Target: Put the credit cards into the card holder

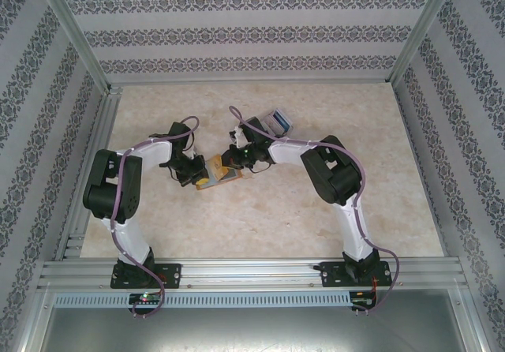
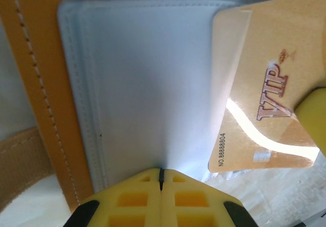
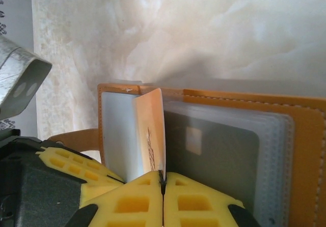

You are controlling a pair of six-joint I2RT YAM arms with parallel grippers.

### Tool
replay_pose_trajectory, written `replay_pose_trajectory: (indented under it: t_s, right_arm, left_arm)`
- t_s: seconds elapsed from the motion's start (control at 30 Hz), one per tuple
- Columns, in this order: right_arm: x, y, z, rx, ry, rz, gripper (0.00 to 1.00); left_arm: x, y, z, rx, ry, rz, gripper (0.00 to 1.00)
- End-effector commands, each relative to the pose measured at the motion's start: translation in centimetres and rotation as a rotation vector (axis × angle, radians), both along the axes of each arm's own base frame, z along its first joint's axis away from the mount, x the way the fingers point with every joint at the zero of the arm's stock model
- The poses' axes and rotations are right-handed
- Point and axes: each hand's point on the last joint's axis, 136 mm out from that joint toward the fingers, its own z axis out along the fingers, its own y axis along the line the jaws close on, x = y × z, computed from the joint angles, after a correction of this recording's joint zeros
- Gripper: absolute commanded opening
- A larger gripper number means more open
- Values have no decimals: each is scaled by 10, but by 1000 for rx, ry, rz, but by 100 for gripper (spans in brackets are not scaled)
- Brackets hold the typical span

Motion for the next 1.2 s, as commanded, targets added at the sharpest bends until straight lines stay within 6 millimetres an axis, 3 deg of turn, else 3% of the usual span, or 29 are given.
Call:
replay_pose_trajectory:
  t_s: [0.0, 0.63, 0.8, 1.03, 1.17]
  right_arm:
    - [-6, -6, -28, -53, 52, -19, 8]
    - [-28, 10, -43, -238, -24, 28, 8]
    - [-29, 0, -47, -303, -42, 32, 8]
    - [-31, -4, -51, -326, -42, 34, 8]
    - [-32, -3, -56, -321, -37, 42, 8]
  left_arm:
    - [-22, 19, -14, 116, 72, -20, 2]
    - [-19, 18, -15, 113, 76, -23, 2]
    - [-12, 22, -2, 141, 50, -39, 4]
    - [3, 40, 28, 176, 0, -18, 20]
    - [0, 54, 28, 243, -8, -30, 21]
